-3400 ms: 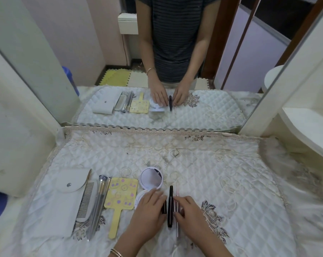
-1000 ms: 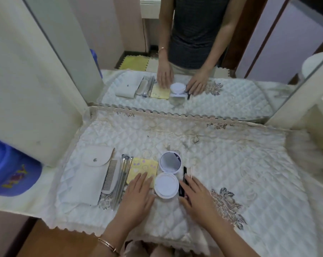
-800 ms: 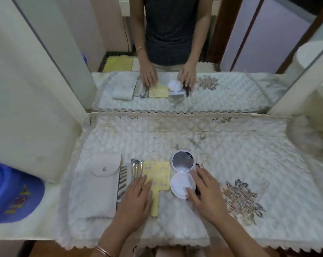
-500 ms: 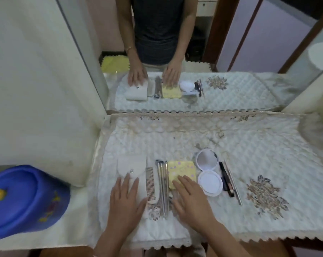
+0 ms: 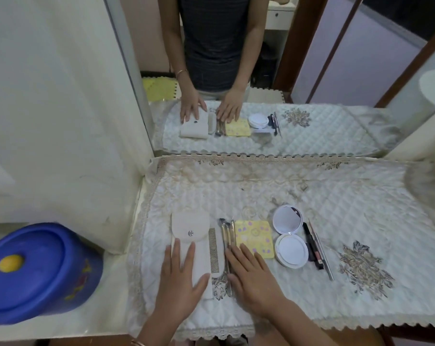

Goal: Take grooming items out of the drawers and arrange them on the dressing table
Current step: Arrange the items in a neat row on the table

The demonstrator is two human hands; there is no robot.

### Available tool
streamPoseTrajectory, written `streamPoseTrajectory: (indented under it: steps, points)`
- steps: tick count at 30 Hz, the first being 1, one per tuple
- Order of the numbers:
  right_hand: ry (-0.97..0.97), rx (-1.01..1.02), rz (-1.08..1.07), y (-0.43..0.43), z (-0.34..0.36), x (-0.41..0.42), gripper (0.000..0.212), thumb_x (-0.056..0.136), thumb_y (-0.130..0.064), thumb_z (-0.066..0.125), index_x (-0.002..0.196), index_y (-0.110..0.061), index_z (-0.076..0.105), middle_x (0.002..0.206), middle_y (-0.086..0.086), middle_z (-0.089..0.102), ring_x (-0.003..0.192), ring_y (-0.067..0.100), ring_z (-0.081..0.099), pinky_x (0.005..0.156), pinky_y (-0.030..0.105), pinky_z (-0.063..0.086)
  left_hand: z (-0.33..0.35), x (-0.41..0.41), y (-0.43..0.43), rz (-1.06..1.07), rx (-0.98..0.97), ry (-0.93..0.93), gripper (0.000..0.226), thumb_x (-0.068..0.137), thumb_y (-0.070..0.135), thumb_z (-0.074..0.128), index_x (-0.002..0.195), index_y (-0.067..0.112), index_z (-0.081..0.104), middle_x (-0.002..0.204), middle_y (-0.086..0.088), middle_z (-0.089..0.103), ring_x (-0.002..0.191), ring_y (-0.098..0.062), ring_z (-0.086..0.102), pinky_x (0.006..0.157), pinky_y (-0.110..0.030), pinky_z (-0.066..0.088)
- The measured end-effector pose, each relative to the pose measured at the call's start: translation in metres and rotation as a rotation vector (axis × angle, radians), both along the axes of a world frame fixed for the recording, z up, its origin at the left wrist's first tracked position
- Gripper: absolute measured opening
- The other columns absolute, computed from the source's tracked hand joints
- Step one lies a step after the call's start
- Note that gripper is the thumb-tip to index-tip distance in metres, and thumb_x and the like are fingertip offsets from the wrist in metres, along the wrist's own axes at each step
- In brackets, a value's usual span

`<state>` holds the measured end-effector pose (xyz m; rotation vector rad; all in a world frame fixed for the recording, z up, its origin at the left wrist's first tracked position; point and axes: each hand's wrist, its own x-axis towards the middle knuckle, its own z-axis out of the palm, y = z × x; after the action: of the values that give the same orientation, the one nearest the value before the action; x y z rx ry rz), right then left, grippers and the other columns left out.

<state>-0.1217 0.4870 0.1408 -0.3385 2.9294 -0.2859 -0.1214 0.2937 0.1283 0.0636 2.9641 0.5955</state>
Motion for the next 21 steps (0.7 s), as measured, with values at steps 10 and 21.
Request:
streamPoseTrajectory:
  steps: [10, 21]
  points:
    - [0.143, 0.057, -0.041, 0.029, -0.019, -0.005, 0.056, 0.095, -0.035, 0.004, 0.128, -0.021, 0.047, 0.142, -0.012, 0.035, 0.143, 0.01, -0.011, 0.112, 0.029, -0.001, 0.009, -0.017, 0.044, -0.304, -0.237, 0.103, 0.063, 0.078, 0.062, 0.037, 0.131, 0.03, 0.042, 0.141, 0.001, 0.048, 0.144, -0.018, -0.015, 0.111, -0.04, 0.002]
    - [0.168, -0.039, -0.052, 0.046, 0.0, -0.008, 0.045, 0.081, -0.039, 0.035, 0.123, -0.025, 0.046, 0.126, -0.003, 0.063, 0.123, 0.014, 0.041, 0.111, 0.027, 0.003, -0.004, -0.018, 0.051, -0.271, -0.231, 0.139, 0.056, 0.093, 0.055, 0.008, 0.129, 0.028, 0.043, 0.133, 0.005, 0.057, 0.144, -0.013, -0.015, 0.111, -0.04, 0.002]
